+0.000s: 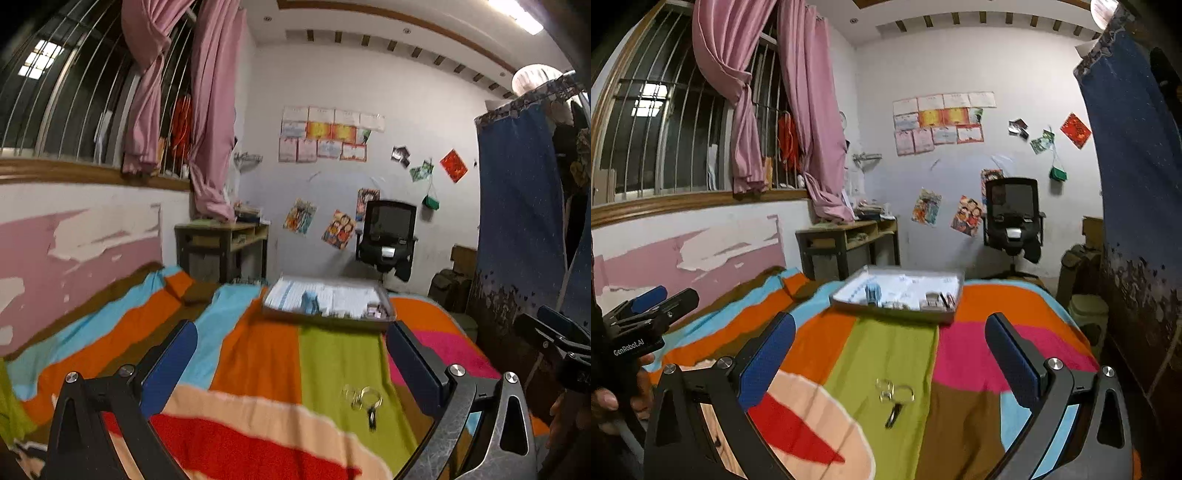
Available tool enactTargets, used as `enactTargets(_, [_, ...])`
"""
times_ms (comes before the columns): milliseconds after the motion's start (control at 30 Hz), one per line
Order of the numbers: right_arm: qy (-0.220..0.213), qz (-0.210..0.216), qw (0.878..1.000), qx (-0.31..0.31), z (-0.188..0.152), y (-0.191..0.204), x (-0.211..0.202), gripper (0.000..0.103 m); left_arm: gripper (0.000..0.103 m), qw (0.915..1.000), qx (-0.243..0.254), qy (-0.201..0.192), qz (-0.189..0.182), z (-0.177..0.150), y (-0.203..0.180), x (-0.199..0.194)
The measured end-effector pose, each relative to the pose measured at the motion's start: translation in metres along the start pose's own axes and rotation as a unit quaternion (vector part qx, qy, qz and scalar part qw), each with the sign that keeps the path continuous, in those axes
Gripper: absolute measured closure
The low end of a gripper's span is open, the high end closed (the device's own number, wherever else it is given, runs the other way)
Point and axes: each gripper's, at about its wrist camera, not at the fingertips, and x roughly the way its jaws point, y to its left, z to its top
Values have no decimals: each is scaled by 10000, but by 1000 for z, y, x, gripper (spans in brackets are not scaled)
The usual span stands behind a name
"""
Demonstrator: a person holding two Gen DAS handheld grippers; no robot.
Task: Organize jewelry
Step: 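Withdraw both open tools from the tray toward the silver rings on the bedspread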
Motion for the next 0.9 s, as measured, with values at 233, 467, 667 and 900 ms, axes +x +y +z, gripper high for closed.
enactTargets(233, [500, -285, 9983, -45, -43, 6, -11, 2, 0, 9962, 141, 849, 112, -35, 6, 0])
enactTargets(467, [1269, -433, 9904, 337, -83, -10, 2, 2, 0, 9883, 351, 1483, 18, -60, 5, 9])
enactTargets(667, [1251, -499, 9904, 306, -78, -18, 13, 2, 0, 9843, 365, 1722, -101, -60, 2, 28])
enactTargets(900, [958, -445, 9943, 156, -42, -24, 34, 2, 0, 9829, 369, 1754, -410, -41, -5, 58])
